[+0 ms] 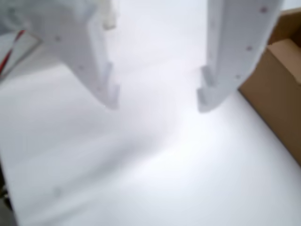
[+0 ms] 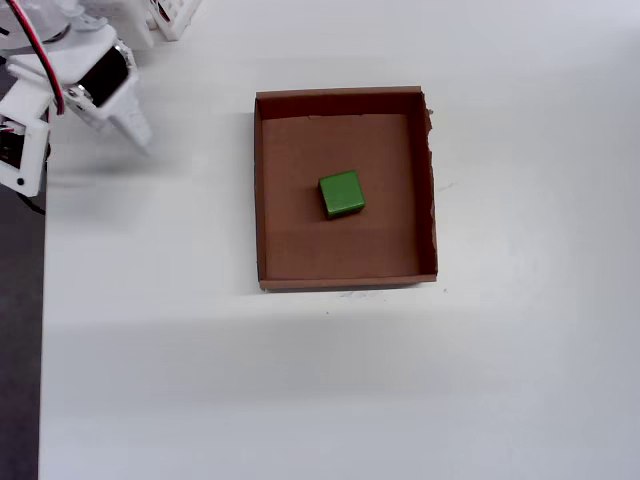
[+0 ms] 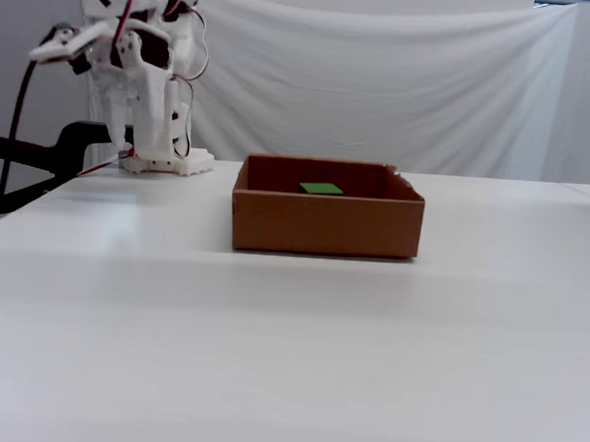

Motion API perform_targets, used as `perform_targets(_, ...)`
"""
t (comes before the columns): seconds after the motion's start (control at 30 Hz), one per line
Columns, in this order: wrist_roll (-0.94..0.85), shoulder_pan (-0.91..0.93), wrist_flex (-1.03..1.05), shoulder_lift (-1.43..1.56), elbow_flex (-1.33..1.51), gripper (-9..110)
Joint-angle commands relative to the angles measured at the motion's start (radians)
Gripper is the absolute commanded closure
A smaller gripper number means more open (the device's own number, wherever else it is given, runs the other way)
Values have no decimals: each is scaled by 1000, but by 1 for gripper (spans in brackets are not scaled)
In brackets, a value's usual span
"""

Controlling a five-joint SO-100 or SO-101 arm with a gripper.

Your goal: Grasp a green cube and put it in a box.

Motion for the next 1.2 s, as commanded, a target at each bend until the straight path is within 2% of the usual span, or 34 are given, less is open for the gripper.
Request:
perform_targets(0.0, 11, 25, -48, 155, 127, 80)
perform_targets(0.27, 14, 31, 26, 354, 268, 80)
perform_targets(0.43, 17, 26, 192, 428, 272, 80)
perform_targets(1.17, 18, 31, 193, 428, 272, 80)
